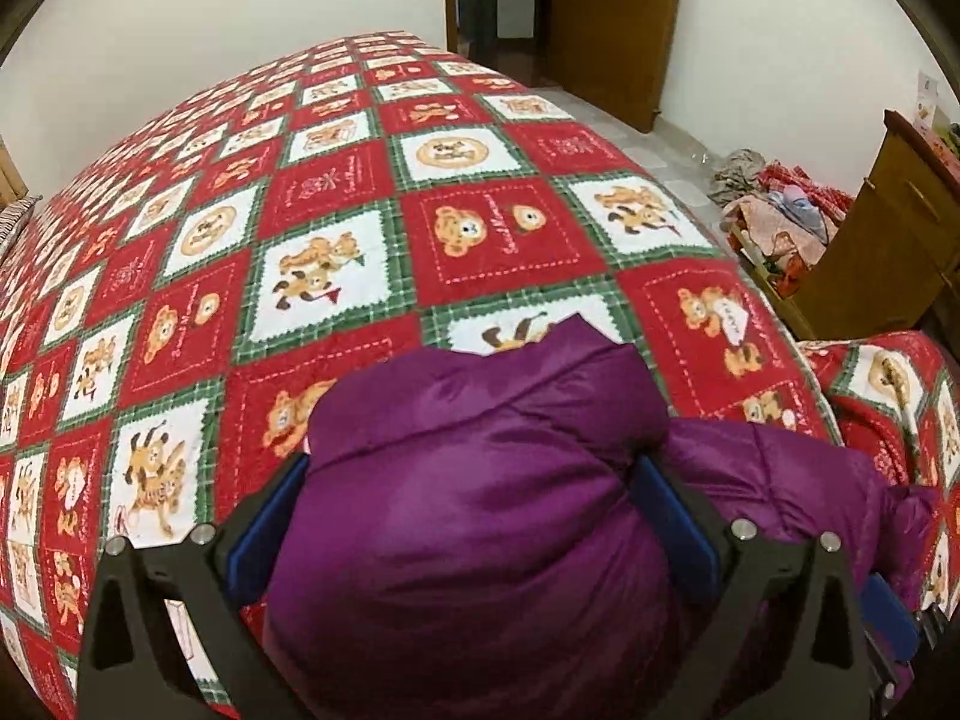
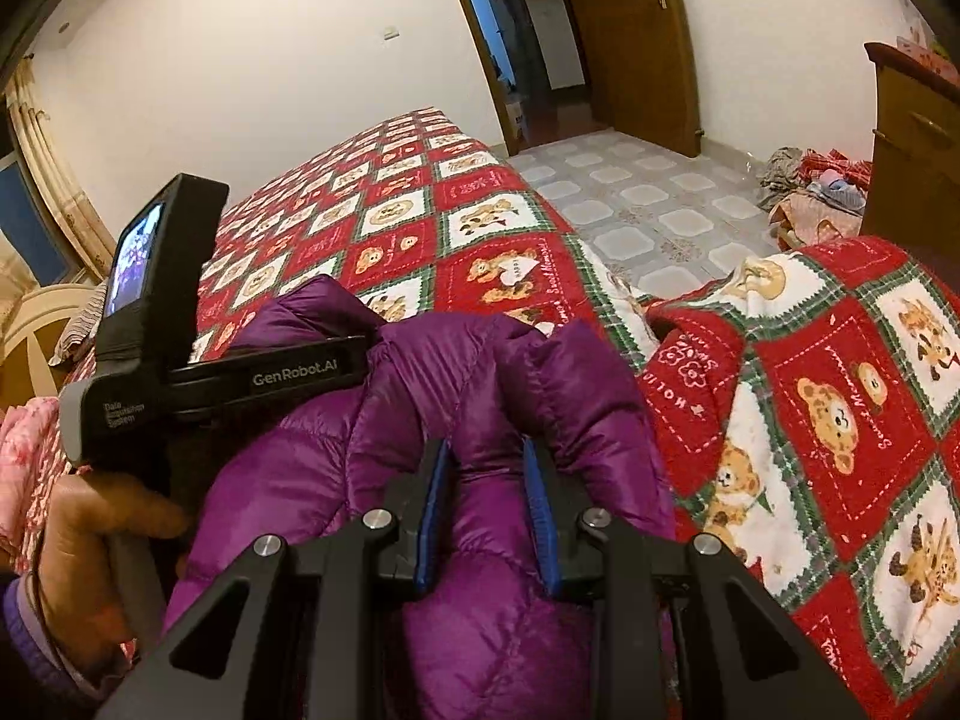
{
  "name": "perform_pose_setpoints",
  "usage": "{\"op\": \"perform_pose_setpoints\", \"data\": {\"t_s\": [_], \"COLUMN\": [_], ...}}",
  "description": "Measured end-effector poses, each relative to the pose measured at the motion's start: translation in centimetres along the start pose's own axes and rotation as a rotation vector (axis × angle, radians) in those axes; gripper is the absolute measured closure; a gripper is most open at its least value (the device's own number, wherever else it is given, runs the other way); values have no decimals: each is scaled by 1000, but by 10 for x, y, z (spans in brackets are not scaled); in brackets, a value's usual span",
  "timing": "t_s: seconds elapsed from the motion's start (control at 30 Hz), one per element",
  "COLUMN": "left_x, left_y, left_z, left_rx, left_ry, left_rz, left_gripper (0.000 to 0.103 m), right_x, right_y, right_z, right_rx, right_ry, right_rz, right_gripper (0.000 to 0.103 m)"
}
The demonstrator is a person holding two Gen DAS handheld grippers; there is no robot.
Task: Fold large clothes
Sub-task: 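Lower the purple jacket bundle onto the quilt with the right gripper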
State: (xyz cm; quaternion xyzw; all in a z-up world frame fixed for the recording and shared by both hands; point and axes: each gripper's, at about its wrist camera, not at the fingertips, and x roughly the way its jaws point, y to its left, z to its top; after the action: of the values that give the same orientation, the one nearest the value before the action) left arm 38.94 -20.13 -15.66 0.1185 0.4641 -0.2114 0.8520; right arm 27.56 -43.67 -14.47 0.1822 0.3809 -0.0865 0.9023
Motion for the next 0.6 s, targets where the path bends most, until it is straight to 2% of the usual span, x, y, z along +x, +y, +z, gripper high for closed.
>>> {"op": "perform_pose_setpoints", "data": {"t_s": [0.13, 0.27, 0.37, 0.5, 0.6], "left_x": [-29, -79, -102, -105, -99], "left_y": [12, 22, 28, 24, 15], "left_z": [-10, -40, -64, -85, -92], "left_rx": [-2, 35, 45, 68, 104], "left_ry": [-10, -64, -78, -68, -76], "left_rz": [-30, -29, -30, -25, 15], "left_gripper": [0, 0, 0, 0, 0], "right_x": [1, -1, -16, -70, -90], "right_y": [3, 1, 7, 16, 28], "right_z": [1, 2, 2, -12, -29], "right_rx": [-15, -9, -32, -14, -52], "right_ry": [5, 4, -6, -98, -93], "right_rz": [-5, 6, -29, -5, -27], "right_gripper": [76, 76, 76, 76, 76]}}
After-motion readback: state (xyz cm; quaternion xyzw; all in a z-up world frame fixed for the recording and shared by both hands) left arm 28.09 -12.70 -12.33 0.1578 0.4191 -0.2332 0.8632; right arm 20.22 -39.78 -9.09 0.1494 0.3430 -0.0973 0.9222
